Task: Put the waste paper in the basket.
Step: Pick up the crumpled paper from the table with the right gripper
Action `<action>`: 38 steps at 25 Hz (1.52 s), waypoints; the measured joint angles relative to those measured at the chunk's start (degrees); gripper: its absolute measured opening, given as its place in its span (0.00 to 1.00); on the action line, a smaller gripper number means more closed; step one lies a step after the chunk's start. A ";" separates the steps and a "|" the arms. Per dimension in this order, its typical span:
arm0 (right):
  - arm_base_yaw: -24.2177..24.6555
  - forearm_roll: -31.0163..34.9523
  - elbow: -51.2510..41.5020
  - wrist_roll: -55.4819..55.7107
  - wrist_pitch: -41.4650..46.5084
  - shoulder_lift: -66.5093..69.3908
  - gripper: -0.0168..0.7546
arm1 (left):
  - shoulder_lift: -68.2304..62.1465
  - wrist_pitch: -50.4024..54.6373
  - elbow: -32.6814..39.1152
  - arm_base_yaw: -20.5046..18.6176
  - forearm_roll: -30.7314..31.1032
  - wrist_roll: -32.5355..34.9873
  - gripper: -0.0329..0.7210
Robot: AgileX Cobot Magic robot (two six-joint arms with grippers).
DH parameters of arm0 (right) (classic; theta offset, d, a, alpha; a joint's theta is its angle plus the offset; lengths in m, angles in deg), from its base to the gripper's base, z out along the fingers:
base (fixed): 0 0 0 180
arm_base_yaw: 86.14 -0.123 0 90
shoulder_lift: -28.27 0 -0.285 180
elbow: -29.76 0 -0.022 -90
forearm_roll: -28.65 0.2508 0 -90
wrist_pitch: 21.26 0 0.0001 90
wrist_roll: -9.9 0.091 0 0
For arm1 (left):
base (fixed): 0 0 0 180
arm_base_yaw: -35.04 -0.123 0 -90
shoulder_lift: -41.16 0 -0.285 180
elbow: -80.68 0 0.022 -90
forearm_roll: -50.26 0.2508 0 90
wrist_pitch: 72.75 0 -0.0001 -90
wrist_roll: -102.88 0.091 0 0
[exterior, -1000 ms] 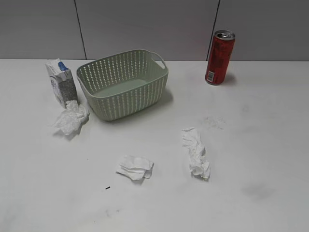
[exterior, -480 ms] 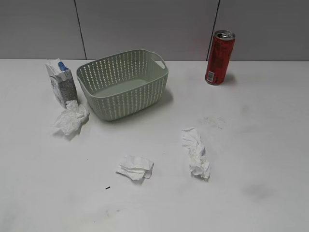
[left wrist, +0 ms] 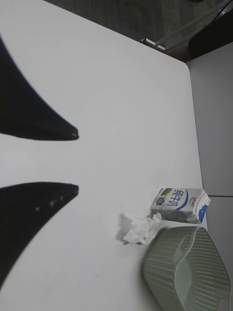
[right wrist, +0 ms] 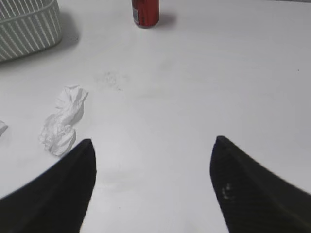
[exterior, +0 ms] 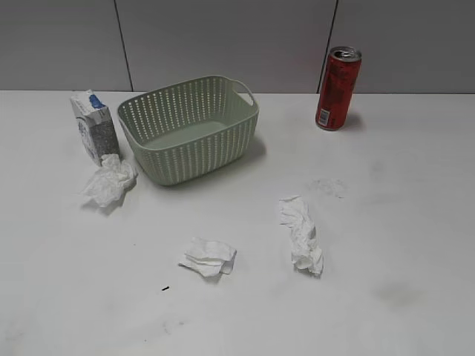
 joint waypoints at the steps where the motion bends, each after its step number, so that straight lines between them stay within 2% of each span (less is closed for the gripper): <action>1: 0.00 0.49 0.73 -0.96 -0.05 2.51 0.74 | 0.00 0.00 0.00 0.00 0.00 0.00 0.33; 8: 0.00 4.09 7.25 -4.83 -0.39 21.01 0.74 | 0.00 0.00 0.00 0.00 -0.39 0.00 0.33; 13: -0.23 7.43 12.43 -8.21 0.71 35.21 0.74 | 0.00 -0.05 0.00 0.00 -3.07 0.00 0.33; 16: -2.19 8.25 15.42 -9.17 0.84 42.83 0.74 | 0.00 -0.10 0.00 0.00 -4.03 0.00 0.33; 19: -6.47 8.31 18.49 -9.36 0.66 49.67 0.74 | 0.00 -0.10 0.00 0.00 -4.22 0.00 0.35; 22: -11.94 8.35 21.11 -9.36 -1.38 55.97 0.74 | 0.00 -0.10 0.00 0.00 -4.22 0.00 0.47; 26: -19.32 8.17 24.20 -8.54 -4.75 64.40 0.74 | 0.00 -0.10 0.00 0.00 -4.28 0.00 0.80; 28: -21.97 7.97 25.82 -7.86 -5.72 68.61 0.74 | 0.00 -0.10 0.00 0.00 -4.28 0.00 0.90; 31: -24.14 7.64 28.25 -6.64 -6.40 75.12 0.74 | 0.00 -0.10 0.00 0.00 -4.28 0.00 0.92; 38: -24.44 7.35 32.97 -5.70 -7.45 87.31 0.74 | 0.00 -0.10 0.00 0.00 -4.28 0.00 0.92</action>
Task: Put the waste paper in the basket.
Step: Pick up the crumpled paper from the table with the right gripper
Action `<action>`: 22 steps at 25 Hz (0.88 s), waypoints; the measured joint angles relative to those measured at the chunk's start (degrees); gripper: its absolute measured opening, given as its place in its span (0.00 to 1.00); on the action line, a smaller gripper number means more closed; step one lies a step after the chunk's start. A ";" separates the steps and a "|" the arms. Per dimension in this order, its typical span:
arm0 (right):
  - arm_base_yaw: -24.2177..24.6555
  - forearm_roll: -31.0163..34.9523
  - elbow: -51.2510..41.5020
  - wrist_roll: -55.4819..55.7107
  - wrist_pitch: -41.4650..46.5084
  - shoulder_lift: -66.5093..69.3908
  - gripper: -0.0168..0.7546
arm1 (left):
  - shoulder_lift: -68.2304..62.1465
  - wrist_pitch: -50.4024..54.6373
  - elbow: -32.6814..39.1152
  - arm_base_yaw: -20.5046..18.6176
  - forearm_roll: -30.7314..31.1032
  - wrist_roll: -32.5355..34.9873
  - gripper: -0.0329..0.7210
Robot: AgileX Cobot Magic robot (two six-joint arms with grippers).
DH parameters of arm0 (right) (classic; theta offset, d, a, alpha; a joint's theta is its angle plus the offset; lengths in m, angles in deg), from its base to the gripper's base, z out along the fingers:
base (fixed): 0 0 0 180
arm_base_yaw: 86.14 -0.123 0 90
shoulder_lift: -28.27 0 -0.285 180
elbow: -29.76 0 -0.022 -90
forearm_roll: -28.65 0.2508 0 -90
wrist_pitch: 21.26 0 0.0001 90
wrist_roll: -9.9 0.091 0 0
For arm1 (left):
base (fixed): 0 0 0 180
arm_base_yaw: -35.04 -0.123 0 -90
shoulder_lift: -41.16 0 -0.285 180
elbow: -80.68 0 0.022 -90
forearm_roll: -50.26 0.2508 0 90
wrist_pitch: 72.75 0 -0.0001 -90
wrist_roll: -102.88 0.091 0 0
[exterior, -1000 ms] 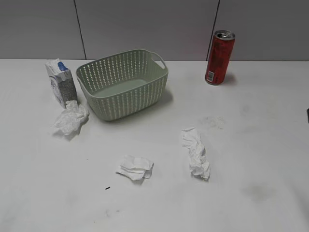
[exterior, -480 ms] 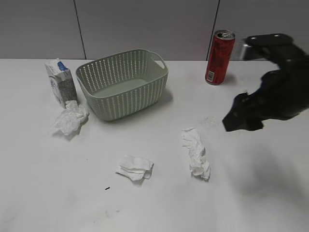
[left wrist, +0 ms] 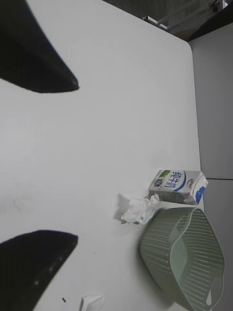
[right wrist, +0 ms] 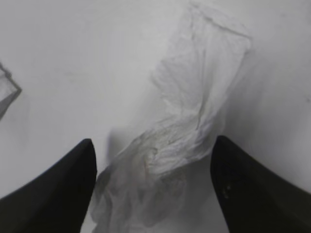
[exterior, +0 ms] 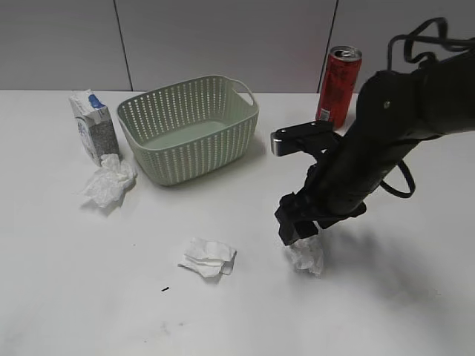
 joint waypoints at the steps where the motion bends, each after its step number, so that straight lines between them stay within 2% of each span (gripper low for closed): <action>1: 0.00 -0.06 0.56 0.04 -0.09 1.17 0.74 | 0.00 0.00 0.00 0.00 0.00 0.00 0.92; 5: 0.00 -1.27 1.41 0.18 -0.93 3.64 0.73 | 0.00 0.00 0.00 0.00 0.00 0.00 0.92; 8: 0.00 -2.69 1.61 0.36 -1.14 3.76 0.65 | 0.00 -0.01 0.00 0.00 0.00 0.00 0.92; 10: 0.00 -3.12 1.61 0.47 -1.17 3.90 0.54 | 0.00 -0.01 0.00 0.00 0.00 0.00 0.92; 14: 0.00 -3.17 1.61 0.66 -1.21 4.00 0.18 | 0.00 -0.01 0.00 0.00 0.00 0.00 0.91; 16: 0.00 -3.11 1.72 0.69 -1.11 3.93 0.06 | 0.00 -0.01 0.00 0.00 0.00 0.00 0.90; 22: 0.00 -3.74 4.84 0.73 0.31 0.44 0.02 | 0.00 -0.01 0.00 0.00 0.00 0.00 0.88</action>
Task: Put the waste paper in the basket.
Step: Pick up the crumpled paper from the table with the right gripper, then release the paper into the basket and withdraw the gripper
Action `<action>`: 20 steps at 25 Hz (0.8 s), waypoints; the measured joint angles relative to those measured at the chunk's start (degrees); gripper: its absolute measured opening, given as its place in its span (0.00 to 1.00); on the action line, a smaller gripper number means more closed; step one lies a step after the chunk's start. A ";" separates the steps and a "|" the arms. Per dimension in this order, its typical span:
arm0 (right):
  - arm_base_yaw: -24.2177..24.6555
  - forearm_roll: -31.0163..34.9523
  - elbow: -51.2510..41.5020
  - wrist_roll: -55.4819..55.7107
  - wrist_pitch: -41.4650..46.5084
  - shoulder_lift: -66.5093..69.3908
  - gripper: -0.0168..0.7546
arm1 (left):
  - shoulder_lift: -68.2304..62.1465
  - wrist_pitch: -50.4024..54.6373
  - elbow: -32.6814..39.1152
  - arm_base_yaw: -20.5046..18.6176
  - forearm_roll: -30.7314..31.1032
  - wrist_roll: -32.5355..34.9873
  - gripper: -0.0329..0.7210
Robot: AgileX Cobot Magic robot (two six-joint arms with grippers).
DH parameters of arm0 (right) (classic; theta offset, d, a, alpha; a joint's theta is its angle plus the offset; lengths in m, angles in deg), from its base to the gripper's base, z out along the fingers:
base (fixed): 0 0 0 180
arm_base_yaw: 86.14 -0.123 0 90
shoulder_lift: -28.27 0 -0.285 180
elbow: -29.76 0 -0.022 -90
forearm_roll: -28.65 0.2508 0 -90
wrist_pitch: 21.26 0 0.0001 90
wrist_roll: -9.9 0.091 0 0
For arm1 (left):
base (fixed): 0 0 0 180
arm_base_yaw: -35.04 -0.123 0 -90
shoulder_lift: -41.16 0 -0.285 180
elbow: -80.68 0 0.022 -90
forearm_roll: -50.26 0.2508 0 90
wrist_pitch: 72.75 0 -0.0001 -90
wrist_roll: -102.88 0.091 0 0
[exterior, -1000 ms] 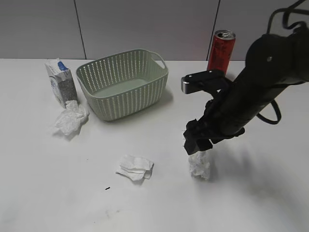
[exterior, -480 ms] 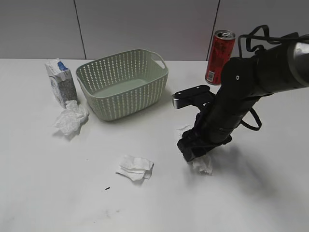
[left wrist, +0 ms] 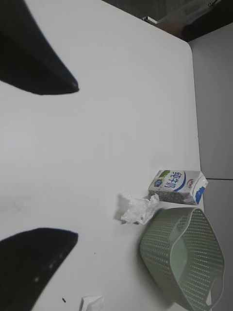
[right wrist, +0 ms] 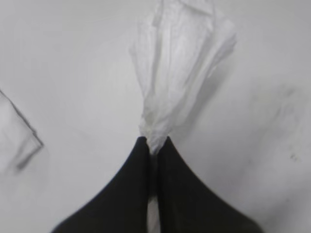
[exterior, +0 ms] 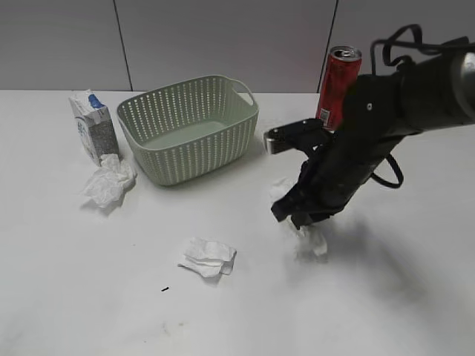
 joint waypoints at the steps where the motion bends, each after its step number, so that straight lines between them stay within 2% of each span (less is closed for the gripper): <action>1: 0.00 -0.05 1.67 0.00 0.19 -1.09 0.02 | 0.00 0.00 0.00 0.00 0.00 0.00 0.88; 6: 0.00 -0.06 13.68 -0.05 -0.03 -3.63 0.02 | 0.00 0.00 0.00 0.00 0.00 0.00 0.87; 11: -0.12 0.42 25.75 -0.11 -7.48 -2.58 0.02 | 0.00 0.00 0.00 0.00 0.06 0.00 0.87; 15: -1.31 0.42 30.56 -0.38 -14.99 1.40 0.02 | 0.00 0.00 0.00 0.00 0.06 0.00 0.87; 20: -3.69 -0.02 31.19 -0.56 -23.21 8.05 0.02 | 0.00 0.00 0.00 0.00 0.12 0.00 0.87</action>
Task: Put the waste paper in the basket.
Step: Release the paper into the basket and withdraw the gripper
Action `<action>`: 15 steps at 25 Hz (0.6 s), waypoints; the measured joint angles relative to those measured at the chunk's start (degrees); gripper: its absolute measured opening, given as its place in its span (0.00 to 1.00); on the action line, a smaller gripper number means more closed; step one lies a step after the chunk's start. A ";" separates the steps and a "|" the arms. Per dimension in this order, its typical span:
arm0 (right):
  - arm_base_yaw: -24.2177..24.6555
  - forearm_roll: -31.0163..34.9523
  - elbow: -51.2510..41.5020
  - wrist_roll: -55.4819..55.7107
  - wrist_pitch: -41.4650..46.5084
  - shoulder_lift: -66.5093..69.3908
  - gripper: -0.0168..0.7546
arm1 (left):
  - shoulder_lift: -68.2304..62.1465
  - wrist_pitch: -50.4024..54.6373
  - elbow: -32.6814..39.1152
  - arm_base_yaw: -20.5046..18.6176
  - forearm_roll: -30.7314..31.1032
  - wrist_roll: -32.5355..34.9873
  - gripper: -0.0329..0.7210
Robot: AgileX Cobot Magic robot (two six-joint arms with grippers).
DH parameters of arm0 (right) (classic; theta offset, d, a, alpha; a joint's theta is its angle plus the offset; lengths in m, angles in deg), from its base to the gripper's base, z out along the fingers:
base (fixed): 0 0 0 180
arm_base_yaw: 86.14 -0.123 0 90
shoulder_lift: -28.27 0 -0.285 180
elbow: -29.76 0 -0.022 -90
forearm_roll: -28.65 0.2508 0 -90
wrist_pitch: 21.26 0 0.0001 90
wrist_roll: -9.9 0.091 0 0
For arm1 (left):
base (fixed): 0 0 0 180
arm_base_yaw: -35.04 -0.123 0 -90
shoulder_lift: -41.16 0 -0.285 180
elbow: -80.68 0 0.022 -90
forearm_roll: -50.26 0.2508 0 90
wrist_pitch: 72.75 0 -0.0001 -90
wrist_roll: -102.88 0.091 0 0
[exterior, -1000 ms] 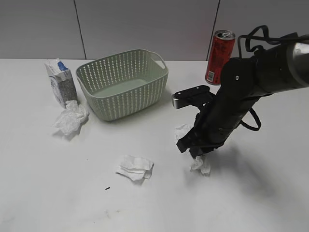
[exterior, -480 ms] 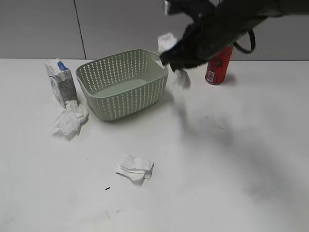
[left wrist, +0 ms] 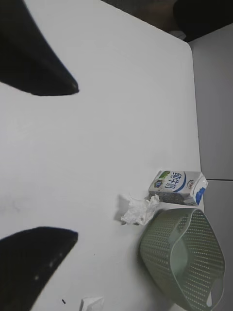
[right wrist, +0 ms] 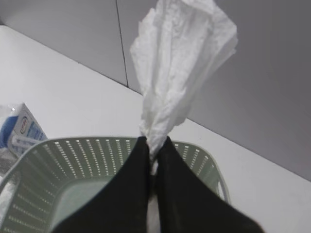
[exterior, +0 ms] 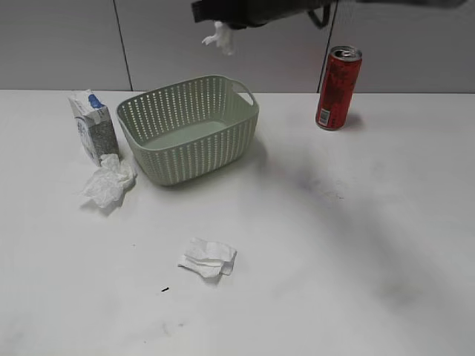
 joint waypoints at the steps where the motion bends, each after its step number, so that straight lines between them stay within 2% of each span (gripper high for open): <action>1: -0.38 -0.53 0.00 0.00 -0.88 1.48 0.03 | 0.00 0.00 0.00 0.00 0.05 0.00 0.87; 4: -1.29 -2.31 0.00 0.00 -2.43 5.36 0.09 | 0.00 0.00 0.00 0.00 0.16 0.00 0.86; 6: -1.72 -2.77 0.00 -0.05 -2.49 7.48 0.23 | 0.00 0.00 0.00 0.00 0.17 0.00 0.86; 9: -2.26 -2.90 0.00 -0.05 -2.49 9.71 0.62 | 0.00 0.00 0.00 0.00 0.50 0.00 0.86; 11: -2.53 -2.96 0.00 -0.05 -2.43 9.87 0.79 | 0.00 0.00 0.00 0.00 0.63 0.00 0.86; 15: -2.88 -3.08 0.00 -0.05 -0.59 8.51 0.82 | 0.00 0.00 0.00 0.00 0.74 0.00 0.86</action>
